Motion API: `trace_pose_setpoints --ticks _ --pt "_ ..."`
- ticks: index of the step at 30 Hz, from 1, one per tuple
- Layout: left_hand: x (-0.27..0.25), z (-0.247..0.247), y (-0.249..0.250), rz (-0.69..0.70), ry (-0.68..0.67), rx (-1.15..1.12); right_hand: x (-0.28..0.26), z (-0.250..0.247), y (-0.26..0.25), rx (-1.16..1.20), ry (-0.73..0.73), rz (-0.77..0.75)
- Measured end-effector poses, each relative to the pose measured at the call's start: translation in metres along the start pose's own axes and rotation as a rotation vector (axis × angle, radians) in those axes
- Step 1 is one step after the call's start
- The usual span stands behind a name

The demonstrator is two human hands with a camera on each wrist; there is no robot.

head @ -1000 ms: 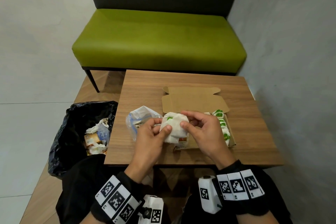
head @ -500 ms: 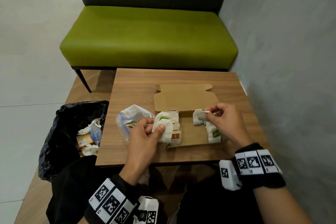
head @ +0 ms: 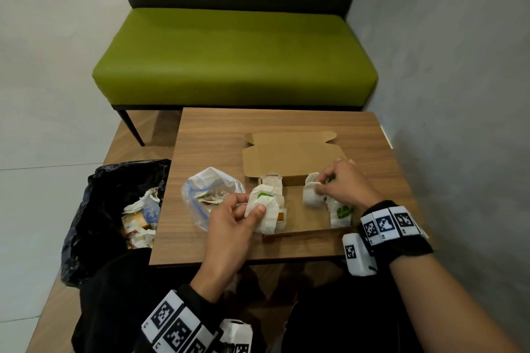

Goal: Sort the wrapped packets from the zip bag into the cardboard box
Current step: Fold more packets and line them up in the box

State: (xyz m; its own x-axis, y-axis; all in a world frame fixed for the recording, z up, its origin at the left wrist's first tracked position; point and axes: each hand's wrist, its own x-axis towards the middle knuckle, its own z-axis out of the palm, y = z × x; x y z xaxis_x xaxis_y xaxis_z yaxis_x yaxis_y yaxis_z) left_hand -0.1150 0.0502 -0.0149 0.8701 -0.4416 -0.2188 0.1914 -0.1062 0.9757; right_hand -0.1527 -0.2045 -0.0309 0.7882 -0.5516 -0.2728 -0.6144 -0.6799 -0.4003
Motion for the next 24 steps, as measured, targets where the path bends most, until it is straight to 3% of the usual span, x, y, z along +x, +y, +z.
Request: trace_pose_setpoints --ticks 9,19,21,24 --pt "0.002 0.003 -0.002 0.012 -0.014 0.020 0.005 0.015 -0.001 -0.255 0.199 -0.069" --pt "0.001 0.021 -0.003 -0.010 -0.064 -0.021 0.001 0.017 0.007 -0.185 0.245 -0.101" --pt "0.003 0.028 -0.002 -0.026 -0.074 -0.034 -0.006 0.013 0.006 -0.086 0.268 -0.120" --pt "0.009 0.037 -0.002 -0.051 -0.053 -0.073 -0.031 0.002 -0.004 0.400 0.310 -0.182"
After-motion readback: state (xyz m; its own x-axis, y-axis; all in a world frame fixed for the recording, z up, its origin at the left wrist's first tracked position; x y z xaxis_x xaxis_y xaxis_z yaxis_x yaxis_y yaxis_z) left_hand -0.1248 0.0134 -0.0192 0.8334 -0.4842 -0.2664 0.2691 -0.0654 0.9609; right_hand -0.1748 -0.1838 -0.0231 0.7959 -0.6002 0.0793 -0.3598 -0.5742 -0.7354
